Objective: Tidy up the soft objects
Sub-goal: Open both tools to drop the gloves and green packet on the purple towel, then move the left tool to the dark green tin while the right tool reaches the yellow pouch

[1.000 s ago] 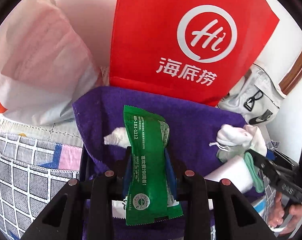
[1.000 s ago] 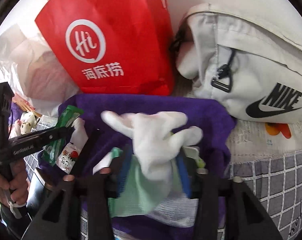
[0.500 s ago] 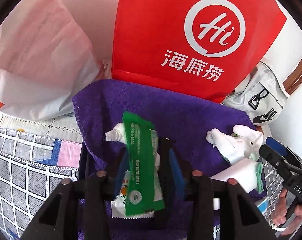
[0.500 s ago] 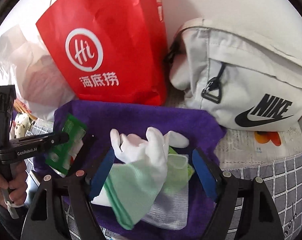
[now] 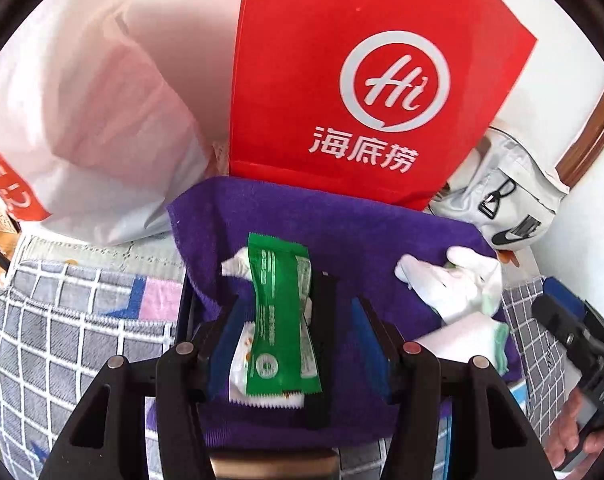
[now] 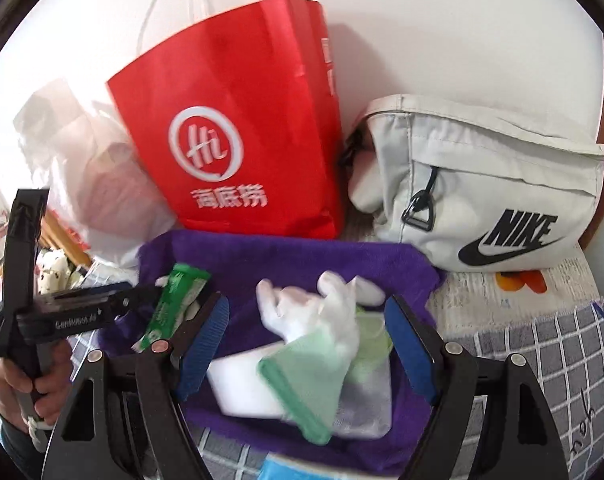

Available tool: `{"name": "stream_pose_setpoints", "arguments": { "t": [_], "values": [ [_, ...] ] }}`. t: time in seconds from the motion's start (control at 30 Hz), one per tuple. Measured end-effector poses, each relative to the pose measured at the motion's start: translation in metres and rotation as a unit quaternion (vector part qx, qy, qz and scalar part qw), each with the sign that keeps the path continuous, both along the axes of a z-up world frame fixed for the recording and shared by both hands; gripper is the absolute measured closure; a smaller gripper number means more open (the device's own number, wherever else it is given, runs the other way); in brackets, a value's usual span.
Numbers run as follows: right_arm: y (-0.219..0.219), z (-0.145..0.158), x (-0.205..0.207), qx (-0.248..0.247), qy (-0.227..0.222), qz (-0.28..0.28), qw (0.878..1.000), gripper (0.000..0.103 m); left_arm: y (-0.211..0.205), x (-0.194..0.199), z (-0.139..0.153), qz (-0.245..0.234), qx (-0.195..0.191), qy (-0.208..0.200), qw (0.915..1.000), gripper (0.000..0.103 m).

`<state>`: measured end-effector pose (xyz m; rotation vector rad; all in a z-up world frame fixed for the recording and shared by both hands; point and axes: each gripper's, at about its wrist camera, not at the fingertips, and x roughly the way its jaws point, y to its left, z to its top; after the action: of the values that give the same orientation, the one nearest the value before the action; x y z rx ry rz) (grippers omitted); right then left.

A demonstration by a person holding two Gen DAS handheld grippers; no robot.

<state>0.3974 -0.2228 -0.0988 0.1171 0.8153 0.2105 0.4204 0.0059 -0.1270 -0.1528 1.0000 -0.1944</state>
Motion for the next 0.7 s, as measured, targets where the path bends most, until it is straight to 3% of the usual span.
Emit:
{"name": "stream_pose_setpoints", "arguments": {
  "t": [0.1, 0.23, 0.27, 0.57, 0.7],
  "values": [
    [0.01, 0.002, -0.021, -0.009, 0.005, 0.013, 1.0, 0.027, -0.001, -0.015, 0.009, -0.004, 0.01, -0.001, 0.9999, 0.05],
    [0.026, 0.0, -0.056, -0.007, 0.021, 0.031, 0.999, 0.052, 0.007, -0.046, 0.025, 0.002, 0.014, -0.012, 0.9998, 0.05],
    [0.029, -0.001, -0.063, -0.007, 0.023, 0.035, 0.999, 0.054, 0.01, -0.054, 0.028, 0.003, 0.014, -0.014, 0.9998, 0.05],
    [0.064, -0.008, -0.16, -0.02, 0.028, 0.074, 0.997, 0.063, 0.035, -0.136, 0.037, 0.017, 0.008, -0.017, 0.9997, 0.05],
    [0.073, -0.021, -0.191, -0.01, 0.051, 0.078, 0.996, 0.064, 0.044, -0.169, 0.033, 0.021, 0.005, -0.017, 0.9996, 0.05]
  ]
}}
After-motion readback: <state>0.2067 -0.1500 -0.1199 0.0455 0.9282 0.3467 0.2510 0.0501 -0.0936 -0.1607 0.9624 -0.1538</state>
